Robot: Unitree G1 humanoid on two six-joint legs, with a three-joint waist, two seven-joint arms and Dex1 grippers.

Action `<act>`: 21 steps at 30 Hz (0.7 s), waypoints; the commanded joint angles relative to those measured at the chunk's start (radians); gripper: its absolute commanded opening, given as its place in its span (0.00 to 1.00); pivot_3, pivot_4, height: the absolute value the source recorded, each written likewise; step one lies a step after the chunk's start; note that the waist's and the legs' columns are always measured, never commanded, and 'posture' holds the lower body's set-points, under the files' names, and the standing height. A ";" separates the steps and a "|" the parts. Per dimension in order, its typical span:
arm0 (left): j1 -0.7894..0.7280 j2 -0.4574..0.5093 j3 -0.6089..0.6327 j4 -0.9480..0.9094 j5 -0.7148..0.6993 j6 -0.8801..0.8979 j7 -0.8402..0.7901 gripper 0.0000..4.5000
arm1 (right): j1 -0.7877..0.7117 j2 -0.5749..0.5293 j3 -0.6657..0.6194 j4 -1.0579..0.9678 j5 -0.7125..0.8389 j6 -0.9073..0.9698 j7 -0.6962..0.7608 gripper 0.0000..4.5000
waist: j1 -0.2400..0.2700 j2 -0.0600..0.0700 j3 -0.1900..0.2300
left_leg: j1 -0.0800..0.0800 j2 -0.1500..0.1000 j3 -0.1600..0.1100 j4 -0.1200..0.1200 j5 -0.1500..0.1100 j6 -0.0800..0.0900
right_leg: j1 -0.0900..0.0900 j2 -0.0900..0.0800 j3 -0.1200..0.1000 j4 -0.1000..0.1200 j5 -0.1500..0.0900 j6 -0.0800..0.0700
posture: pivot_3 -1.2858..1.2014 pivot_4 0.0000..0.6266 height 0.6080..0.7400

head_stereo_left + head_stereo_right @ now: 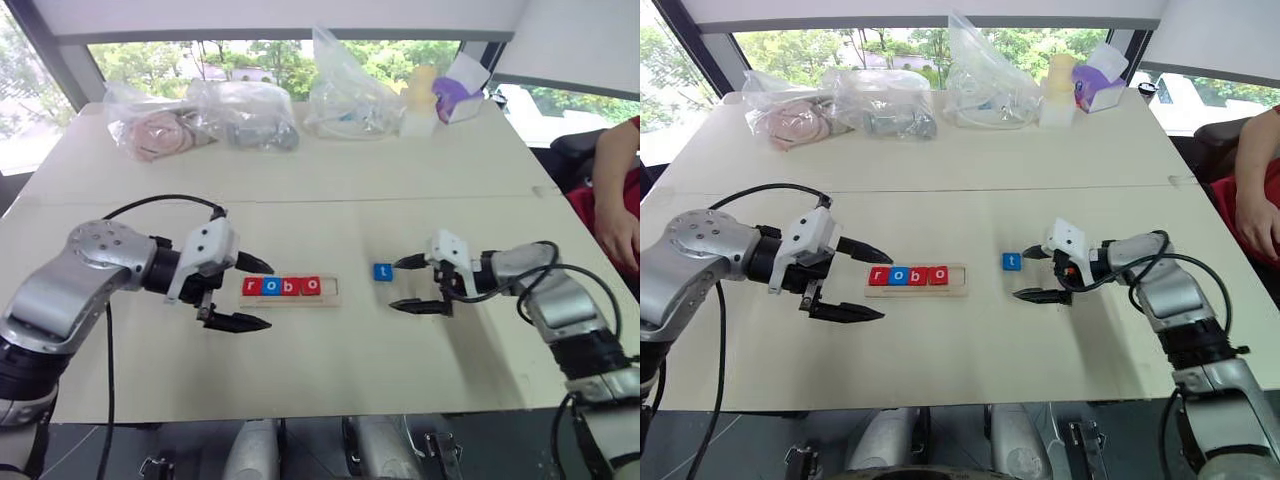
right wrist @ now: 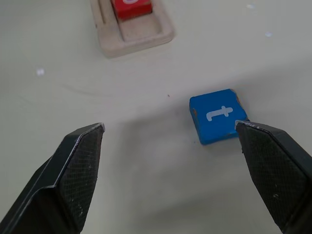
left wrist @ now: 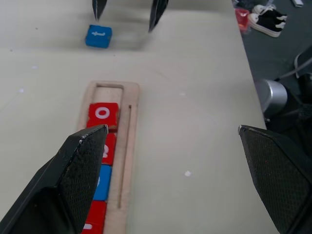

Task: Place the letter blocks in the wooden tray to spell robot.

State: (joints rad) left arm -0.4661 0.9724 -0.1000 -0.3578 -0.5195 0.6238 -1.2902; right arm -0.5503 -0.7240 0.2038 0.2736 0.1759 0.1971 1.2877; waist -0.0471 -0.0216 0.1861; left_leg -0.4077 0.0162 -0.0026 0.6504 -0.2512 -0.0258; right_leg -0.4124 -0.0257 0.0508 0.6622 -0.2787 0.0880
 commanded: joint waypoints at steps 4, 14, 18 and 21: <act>0.035 0.039 0.051 0.002 0.018 -0.012 0.024 1.00 | -0.128 0.046 0.016 0.294 -0.096 -0.238 -0.009 0.99 | 0.004 0.000 0.001 | 0.000 0.000 -0.001 0.000 0.000 0.000 | 0.000 -0.001 0.000 0.001 0.000 0.000 | 0.52 0.24 0.96; 0.067 0.053 0.085 -0.005 0.006 0.003 0.054 1.00 | -0.165 0.103 0.015 0.447 -0.103 -0.329 0.058 0.56 | 0.002 0.000 0.001 | 0.002 0.000 -0.001 0.000 0.000 0.000 | 0.002 -0.002 0.000 0.001 0.000 0.000 | 0.52 0.24 0.96; 0.074 0.057 0.087 0.010 0.009 -0.003 0.054 1.00 | -0.175 0.121 -0.007 0.446 -0.095 -0.316 0.040 0.25 | 0.001 0.000 0.001 | 0.005 0.000 -0.001 0.000 0.000 0.000 | 0.005 -0.002 0.000 0.001 0.000 0.000 | 0.52 0.24 0.96; 0.081 0.056 0.095 0.027 0.011 -0.008 0.059 1.00 | -0.182 0.131 -0.025 0.388 -0.070 -0.249 0.037 0.25 | 0.000 0.000 0.001 | 0.006 0.000 0.000 0.000 0.000 0.000 | 0.005 -0.001 0.000 0.002 0.000 0.000 | 0.52 0.24 0.96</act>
State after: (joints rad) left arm -0.3852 1.0184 -0.0438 -0.3298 -0.5093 0.6267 -1.2352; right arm -0.7124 -0.5997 0.2029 0.7026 0.0911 -0.0787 1.3364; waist -0.0467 -0.0216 0.1867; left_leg -0.4017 0.0165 -0.0029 0.6506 -0.2510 -0.0262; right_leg -0.4073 -0.0270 0.0508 0.6645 -0.2785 0.0875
